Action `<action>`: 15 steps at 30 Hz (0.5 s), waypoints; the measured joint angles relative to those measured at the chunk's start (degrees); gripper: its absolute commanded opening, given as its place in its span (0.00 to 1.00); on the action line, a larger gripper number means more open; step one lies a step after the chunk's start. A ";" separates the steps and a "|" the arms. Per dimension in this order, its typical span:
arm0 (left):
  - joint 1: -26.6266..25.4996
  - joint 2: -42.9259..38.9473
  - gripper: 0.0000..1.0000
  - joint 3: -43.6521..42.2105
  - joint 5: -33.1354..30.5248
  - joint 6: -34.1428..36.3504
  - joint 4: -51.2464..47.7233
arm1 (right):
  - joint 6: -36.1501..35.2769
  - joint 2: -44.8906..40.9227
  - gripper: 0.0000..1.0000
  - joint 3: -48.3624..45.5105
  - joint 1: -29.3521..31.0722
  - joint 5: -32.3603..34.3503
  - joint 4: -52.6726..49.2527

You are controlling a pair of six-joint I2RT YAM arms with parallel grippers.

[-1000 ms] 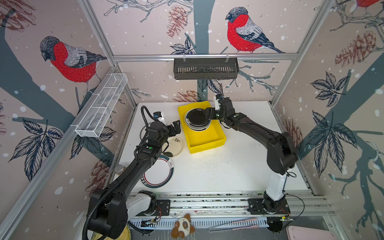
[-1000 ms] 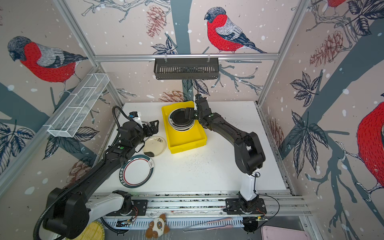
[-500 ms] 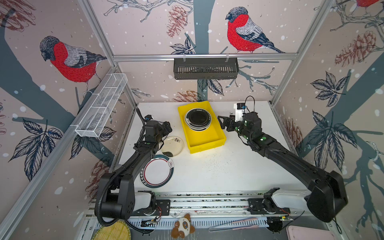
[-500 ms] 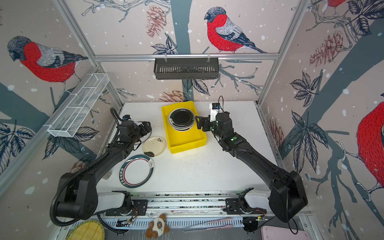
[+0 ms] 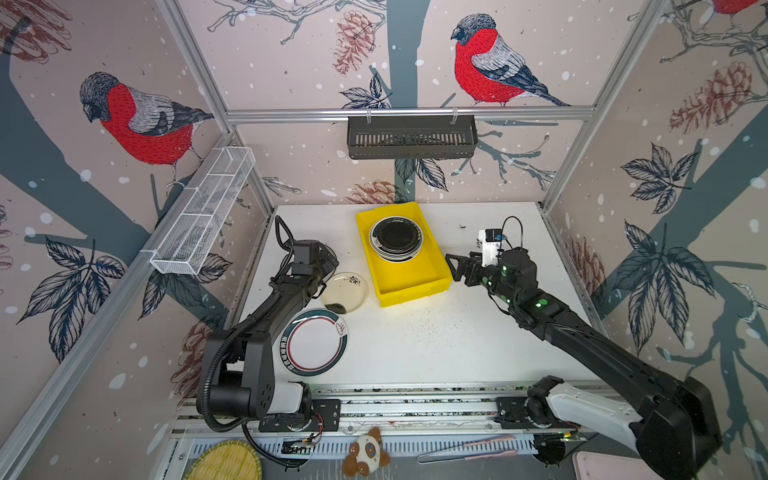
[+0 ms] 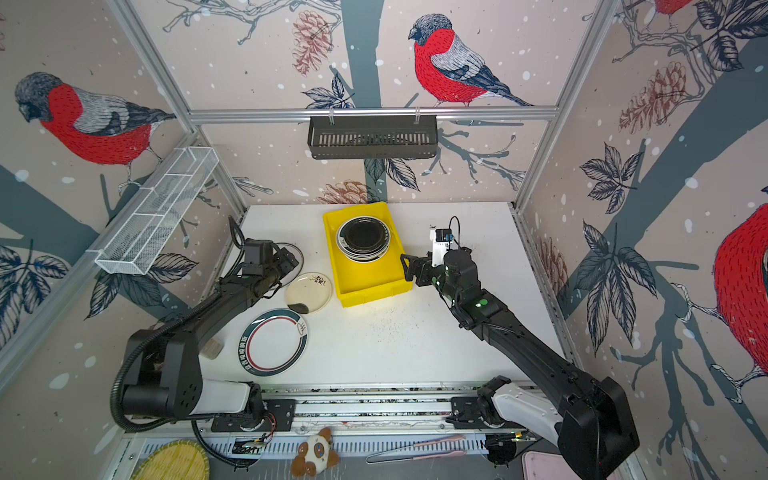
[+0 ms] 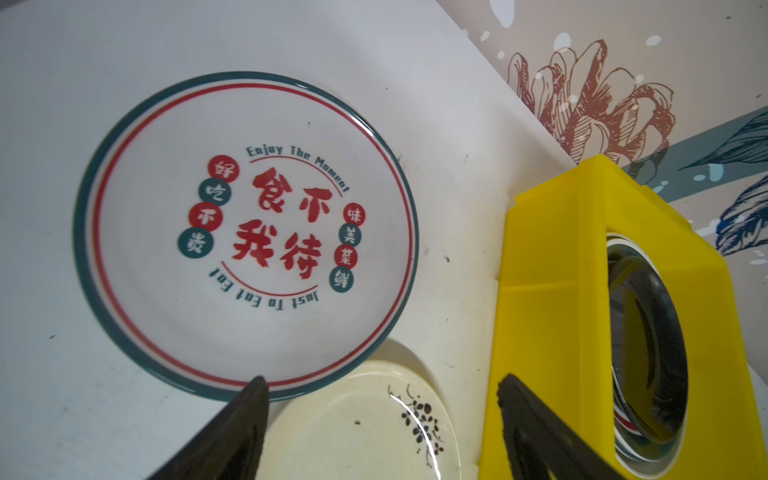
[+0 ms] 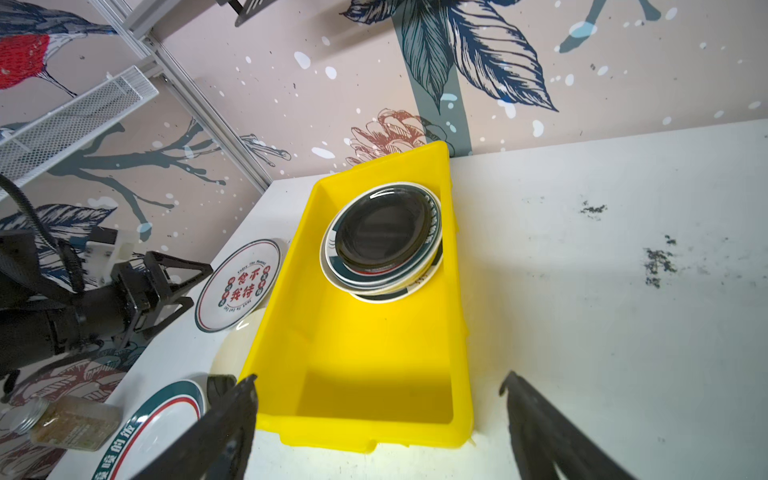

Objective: Place the plates into the plastic bin on the countertop
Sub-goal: 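Withdraw the right gripper while the left gripper moves to the 'Enjoy The Moment' plate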

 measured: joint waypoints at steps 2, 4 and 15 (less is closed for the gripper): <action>0.07 -0.96 0.86 -0.94 -1.57 -0.52 -1.40 | 0.00 -1.18 0.93 -1.11 -0.11 0.02 0.00; 0.17 -1.60 0.88 -2.03 -2.56 -0.96 -2.51 | -0.02 -2.05 0.93 -1.49 -0.24 0.07 0.04; 3.56 -2.01 0.86 -9.05 -3.67 -3.89 -1.97 | -0.42 -5.60 0.93 -4.90 -1.46 1.09 -0.04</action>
